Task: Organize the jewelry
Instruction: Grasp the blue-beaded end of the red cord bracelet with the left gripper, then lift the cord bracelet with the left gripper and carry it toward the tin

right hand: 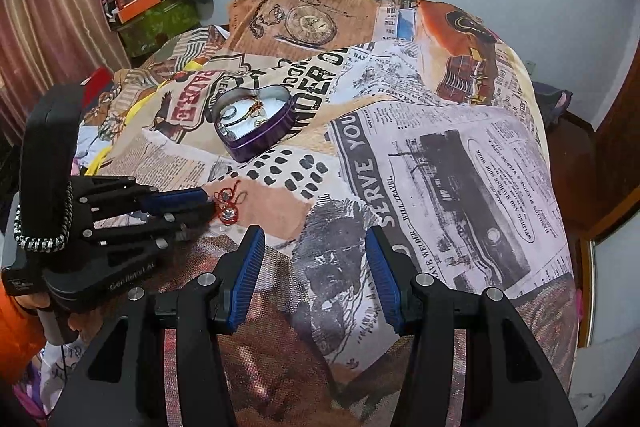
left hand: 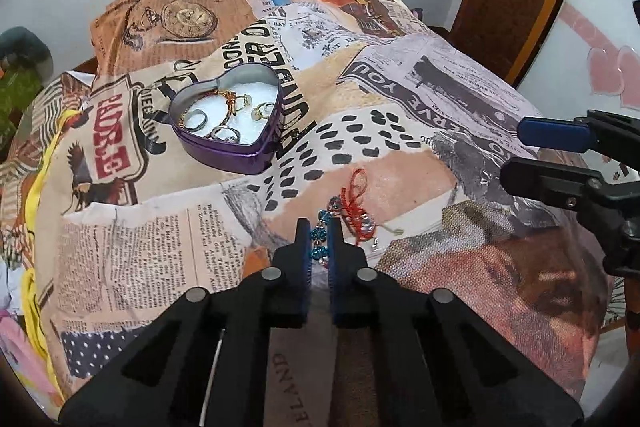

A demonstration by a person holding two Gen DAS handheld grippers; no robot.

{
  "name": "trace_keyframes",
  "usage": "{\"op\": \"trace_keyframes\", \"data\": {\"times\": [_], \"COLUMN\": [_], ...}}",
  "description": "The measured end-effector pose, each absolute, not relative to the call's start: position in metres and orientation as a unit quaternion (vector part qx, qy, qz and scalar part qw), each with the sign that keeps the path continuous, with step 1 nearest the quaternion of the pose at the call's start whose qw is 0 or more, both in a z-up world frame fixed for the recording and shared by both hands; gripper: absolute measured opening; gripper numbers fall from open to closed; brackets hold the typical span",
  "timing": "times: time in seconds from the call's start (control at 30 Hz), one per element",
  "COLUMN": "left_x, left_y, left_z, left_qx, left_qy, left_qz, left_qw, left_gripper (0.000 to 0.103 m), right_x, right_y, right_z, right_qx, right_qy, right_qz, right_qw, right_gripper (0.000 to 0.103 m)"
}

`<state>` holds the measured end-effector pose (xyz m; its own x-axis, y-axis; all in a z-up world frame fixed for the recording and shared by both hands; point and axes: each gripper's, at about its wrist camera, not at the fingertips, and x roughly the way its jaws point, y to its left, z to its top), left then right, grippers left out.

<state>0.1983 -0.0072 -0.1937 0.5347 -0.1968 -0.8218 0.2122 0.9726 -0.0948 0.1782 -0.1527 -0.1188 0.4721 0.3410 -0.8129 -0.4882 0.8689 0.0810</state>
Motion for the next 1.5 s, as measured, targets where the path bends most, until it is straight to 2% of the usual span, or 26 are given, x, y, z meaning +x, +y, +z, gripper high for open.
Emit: {"op": "trace_keyframes", "data": {"times": [0.47, 1.1, 1.3, 1.37, 1.4, 1.5], "left_x": [0.171, 0.15, 0.151, 0.151, 0.151, 0.152], "left_y": [0.007, 0.048, 0.05, 0.051, 0.051, 0.053], "left_z": [-0.148, -0.173, -0.179, -0.18, -0.18, -0.179], "left_qx": [-0.015, -0.028, -0.037, -0.037, -0.038, -0.04], "left_qy": [0.414, 0.43, 0.432, 0.431, 0.431, 0.429], "left_qz": [-0.144, -0.115, -0.118, -0.116, -0.116, -0.114], "left_qw": [0.898, 0.895, 0.894, 0.894, 0.894, 0.895], "left_gripper": [0.006, 0.006, 0.006, 0.006, 0.006, 0.006], "right_x": [0.179, 0.187, 0.19, 0.191, 0.192, 0.189], "right_y": [-0.138, -0.09, -0.072, -0.068, -0.067, -0.066], "right_z": [-0.12, -0.133, -0.141, -0.147, -0.149, -0.151], "right_qx": [-0.085, -0.12, -0.145, -0.153, -0.155, -0.161], "right_qy": [0.455, 0.469, 0.48, 0.491, 0.495, 0.497], "right_qz": [0.256, 0.288, 0.299, 0.302, 0.304, 0.313], "right_qw": [0.848, 0.826, 0.812, 0.803, 0.799, 0.794], "right_gripper": [0.048, 0.048, 0.033, 0.016, 0.013, 0.008]}}
